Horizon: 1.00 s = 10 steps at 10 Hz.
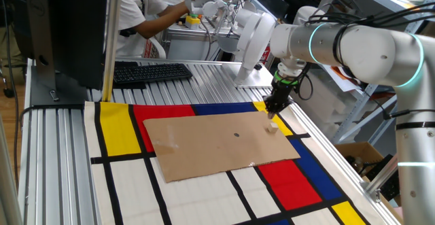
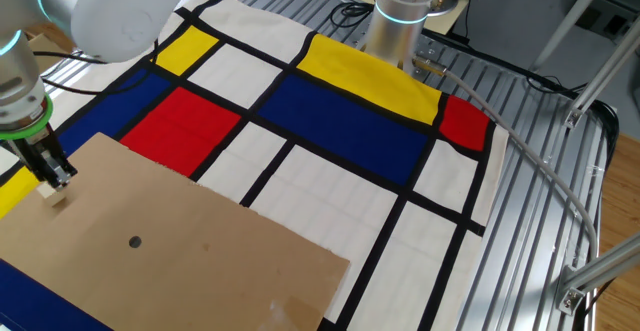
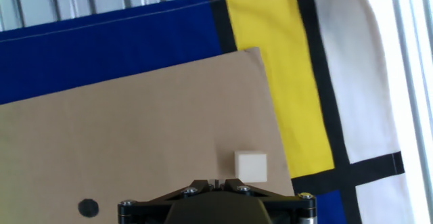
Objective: Grab the block and place it at the designated location
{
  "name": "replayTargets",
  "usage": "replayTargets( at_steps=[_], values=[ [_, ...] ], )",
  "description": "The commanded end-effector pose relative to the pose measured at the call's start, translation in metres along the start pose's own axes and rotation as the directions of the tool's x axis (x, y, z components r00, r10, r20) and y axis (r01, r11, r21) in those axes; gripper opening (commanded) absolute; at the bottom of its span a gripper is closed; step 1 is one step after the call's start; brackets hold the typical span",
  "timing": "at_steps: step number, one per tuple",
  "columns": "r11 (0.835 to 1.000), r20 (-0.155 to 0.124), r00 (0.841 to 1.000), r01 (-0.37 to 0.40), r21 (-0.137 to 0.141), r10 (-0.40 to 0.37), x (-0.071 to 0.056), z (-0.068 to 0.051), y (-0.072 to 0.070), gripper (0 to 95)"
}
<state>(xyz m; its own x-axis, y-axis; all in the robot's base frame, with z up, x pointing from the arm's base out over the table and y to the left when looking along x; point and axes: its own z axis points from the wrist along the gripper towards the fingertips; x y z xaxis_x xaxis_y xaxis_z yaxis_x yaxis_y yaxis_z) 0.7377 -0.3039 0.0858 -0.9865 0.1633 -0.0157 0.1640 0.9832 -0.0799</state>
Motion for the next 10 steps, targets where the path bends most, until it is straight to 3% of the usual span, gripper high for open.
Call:
replayTargets(
  at_steps=[1, 5, 10],
  values=[
    [1.000, 0.000, 1.000, 0.004, 0.001, -0.004, -0.001, -0.001, -0.002, 0.0],
    [1.000, 0.003, 1.000, 0.008, -0.024, -0.008, 0.001, 0.010, -0.013, 0.0],
    [1.000, 0.003, 1.000, 0.008, -0.017, -0.008, 0.002, 0.016, -0.013, 0.0]
  ],
)
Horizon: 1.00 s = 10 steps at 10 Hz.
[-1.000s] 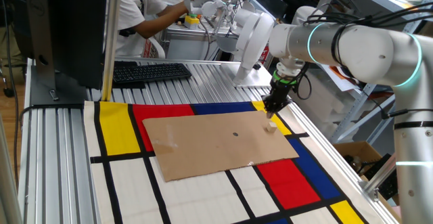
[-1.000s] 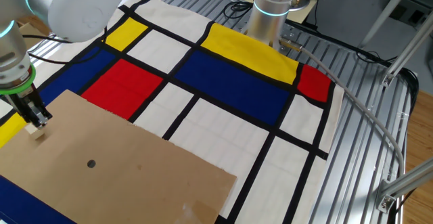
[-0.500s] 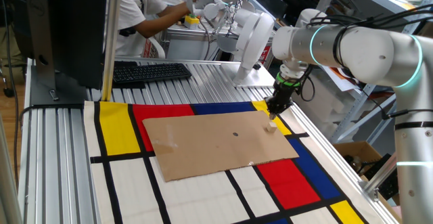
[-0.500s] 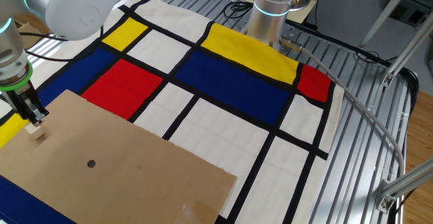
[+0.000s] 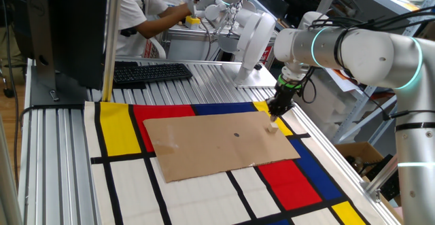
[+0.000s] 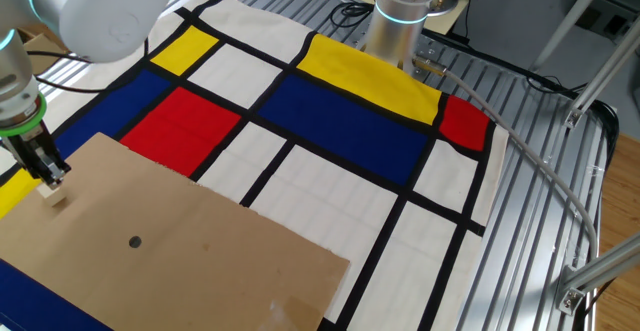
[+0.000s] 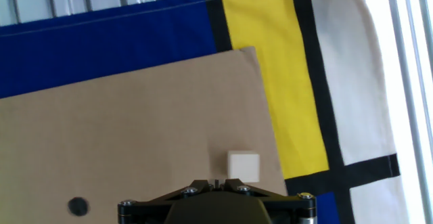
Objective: Grab the block and place it at the designated location
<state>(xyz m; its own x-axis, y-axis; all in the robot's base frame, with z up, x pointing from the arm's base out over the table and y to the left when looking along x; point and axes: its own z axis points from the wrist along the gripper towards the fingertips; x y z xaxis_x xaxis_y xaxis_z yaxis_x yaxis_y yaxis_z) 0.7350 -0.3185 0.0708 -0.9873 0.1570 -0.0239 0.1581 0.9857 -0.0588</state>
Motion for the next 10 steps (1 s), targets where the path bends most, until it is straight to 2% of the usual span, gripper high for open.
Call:
replayTargets(
  at_steps=[1, 2, 6, 8, 10],
  values=[
    [1.000, -0.002, 1.000, 0.007, 0.002, -0.007, 0.0009, 0.0006, 0.0008, 0.0],
    [1.000, -0.009, 1.000, 0.011, -0.010, -0.011, 0.0008, 0.0022, 0.0014, 0.0],
    [1.000, -0.003, 1.000, 0.025, -0.010, -0.026, 0.0008, 0.0027, 0.0015, 0.0],
    [0.997, -0.008, 0.999, 0.047, -0.065, -0.048, 0.0008, 0.0027, 0.0015, 0.0],
    [0.996, -0.011, 0.999, 0.050, -0.070, -0.051, 0.0008, 0.0027, 0.0015, 0.0]
  ],
)
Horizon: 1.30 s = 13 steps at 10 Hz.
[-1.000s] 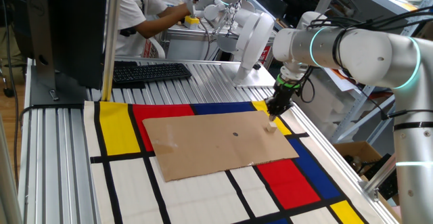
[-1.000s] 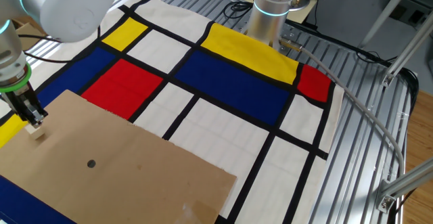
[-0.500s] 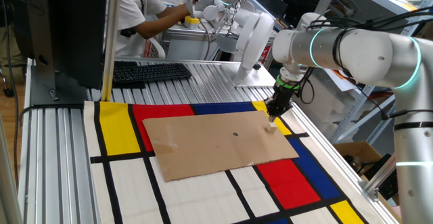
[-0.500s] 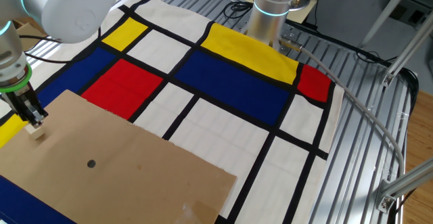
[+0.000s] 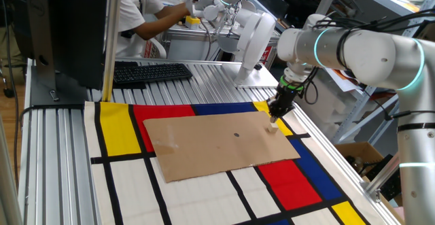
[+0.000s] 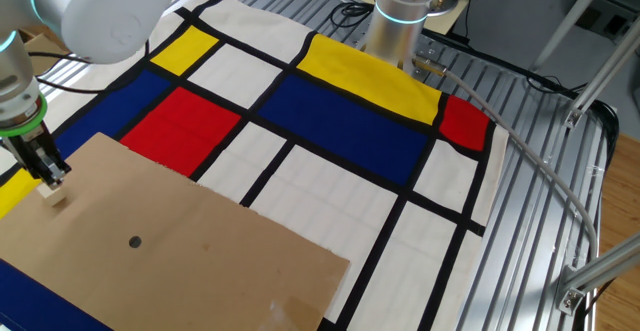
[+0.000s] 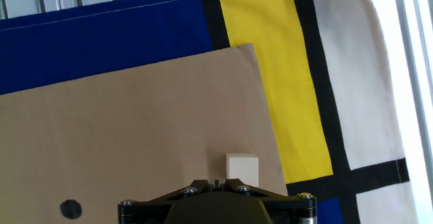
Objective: Grab the block and place it at the designated location
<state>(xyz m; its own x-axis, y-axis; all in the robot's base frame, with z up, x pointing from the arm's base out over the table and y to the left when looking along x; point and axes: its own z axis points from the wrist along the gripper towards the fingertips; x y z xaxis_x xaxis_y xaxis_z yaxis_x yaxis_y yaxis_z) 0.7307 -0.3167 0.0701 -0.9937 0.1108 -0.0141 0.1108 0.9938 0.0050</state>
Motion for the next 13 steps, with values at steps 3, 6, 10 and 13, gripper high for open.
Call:
replayTargets(
  at_steps=[3, 6, 10, 13],
  values=[
    [1.000, 0.002, 1.000, -0.015, 0.014, 0.015, -0.0038, 0.0022, 0.0000, 0.0],
    [0.998, 0.006, 0.998, -0.057, 0.018, 0.057, -0.0038, 0.0022, 0.0000, 0.0],
    [0.995, 0.002, 0.995, -0.103, 0.014, 0.103, -0.0038, 0.0022, 0.0000, 0.0],
    [0.992, 0.012, 0.992, -0.125, 0.009, 0.125, -0.0038, 0.0022, 0.0000, 0.0]
  ],
)
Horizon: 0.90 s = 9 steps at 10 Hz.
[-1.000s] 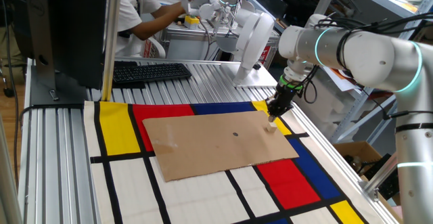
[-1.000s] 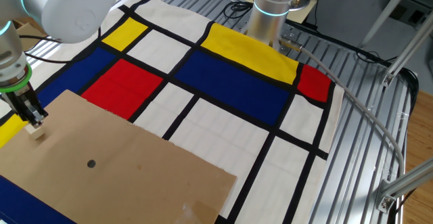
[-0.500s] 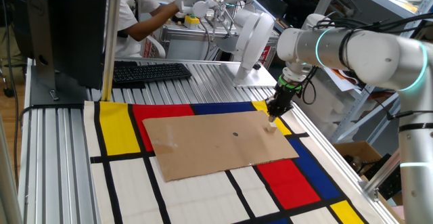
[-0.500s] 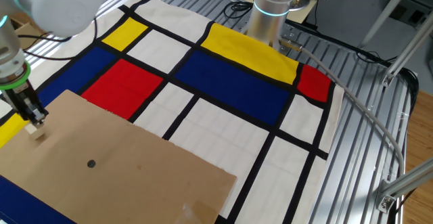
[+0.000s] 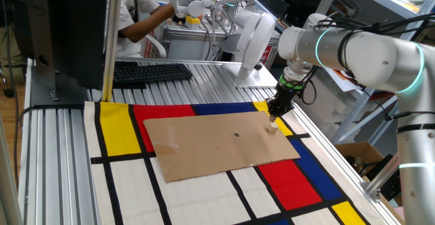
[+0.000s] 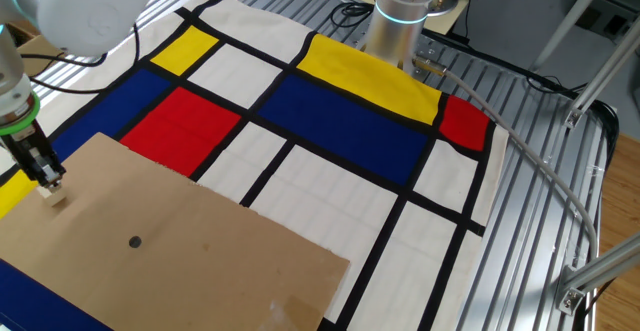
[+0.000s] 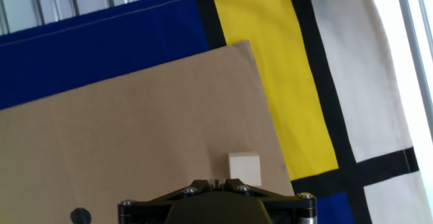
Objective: Grab the block and place it at the designated location
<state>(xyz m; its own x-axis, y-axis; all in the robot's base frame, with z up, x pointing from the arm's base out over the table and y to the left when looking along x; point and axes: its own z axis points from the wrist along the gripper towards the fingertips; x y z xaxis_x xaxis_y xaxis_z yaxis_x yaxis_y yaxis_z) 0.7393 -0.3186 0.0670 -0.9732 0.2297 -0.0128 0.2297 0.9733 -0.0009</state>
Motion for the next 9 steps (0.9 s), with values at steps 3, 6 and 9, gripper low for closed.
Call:
replayTargets(
  at_steps=[3, 6, 9],
  values=[
    [1.000, 0.016, 1.000, -0.013, 0.001, 0.013, 0.0048, -0.0020, 0.0026, 0.0],
    [1.000, 0.019, 1.000, -0.023, 0.005, 0.023, 0.0051, -0.0017, 0.0027, 0.0],
    [0.999, 0.024, 0.999, -0.031, 0.010, 0.031, 0.0049, -0.0004, 0.0013, 0.0]
  ],
)
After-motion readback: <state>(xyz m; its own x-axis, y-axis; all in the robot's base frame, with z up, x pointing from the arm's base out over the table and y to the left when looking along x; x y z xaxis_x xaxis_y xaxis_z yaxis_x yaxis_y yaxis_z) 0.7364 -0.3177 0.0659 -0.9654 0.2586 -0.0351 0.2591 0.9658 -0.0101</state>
